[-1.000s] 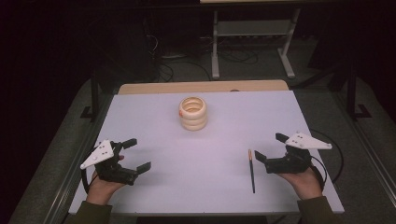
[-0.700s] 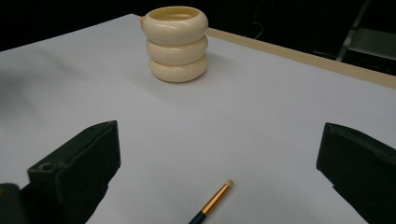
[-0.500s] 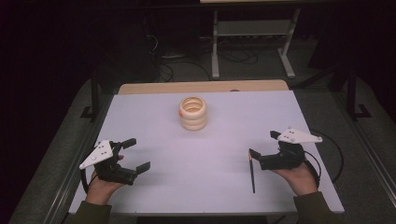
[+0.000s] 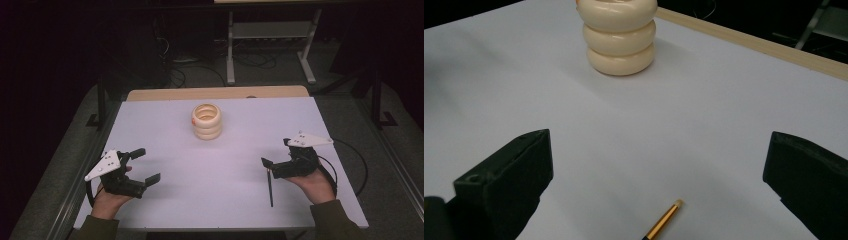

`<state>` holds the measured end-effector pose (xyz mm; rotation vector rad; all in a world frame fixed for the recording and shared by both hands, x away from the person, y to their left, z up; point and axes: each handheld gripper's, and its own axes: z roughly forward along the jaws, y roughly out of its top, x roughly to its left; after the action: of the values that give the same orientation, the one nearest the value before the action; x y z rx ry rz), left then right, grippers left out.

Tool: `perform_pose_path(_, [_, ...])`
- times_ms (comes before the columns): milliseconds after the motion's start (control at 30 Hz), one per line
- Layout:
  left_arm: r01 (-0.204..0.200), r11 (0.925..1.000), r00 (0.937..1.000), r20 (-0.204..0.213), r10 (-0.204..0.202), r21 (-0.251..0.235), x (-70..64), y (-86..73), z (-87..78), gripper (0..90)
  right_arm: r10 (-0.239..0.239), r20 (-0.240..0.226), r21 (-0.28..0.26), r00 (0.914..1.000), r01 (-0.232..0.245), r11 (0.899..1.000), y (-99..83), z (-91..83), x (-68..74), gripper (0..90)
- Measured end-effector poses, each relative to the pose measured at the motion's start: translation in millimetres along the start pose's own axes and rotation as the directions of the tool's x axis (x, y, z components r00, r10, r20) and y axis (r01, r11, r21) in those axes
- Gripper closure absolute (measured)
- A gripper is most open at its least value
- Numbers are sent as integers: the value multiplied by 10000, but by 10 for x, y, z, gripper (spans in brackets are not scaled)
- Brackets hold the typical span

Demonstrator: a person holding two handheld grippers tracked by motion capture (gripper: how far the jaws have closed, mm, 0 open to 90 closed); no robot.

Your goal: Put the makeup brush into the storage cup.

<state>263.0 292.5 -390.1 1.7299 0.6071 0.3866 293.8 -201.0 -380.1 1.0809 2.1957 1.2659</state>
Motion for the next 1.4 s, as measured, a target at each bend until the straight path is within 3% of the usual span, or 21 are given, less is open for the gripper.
perform_pose_path(300, [-42, 10000, 10000, -9, 42, 45, 6, -1, 0, 0, -10, -79, 430, 10000, 13, 9991, 52, 68, 7, 0])
perform_pose_path(567, [-27, 10000, 10000, -18, 28, 70, 13, -8, 1, 0, 74, -55, 1173, 10000, -67, 9931, 93, 160, -6, 0])
perform_pose_path(833, [-58, 9999, 10000, -30, 58, 127, 20, -11, 0, 0, -69, -136, 1442, 9999, 88, 9895, 116, 213, 7, 0])
perform_pose_path(1400, [-106, 9998, 9999, -17, 107, 167, 25, -10, 0, 0, -81, -227, 2321, 9997, 131, 9726, 175, 324, 3, 0])
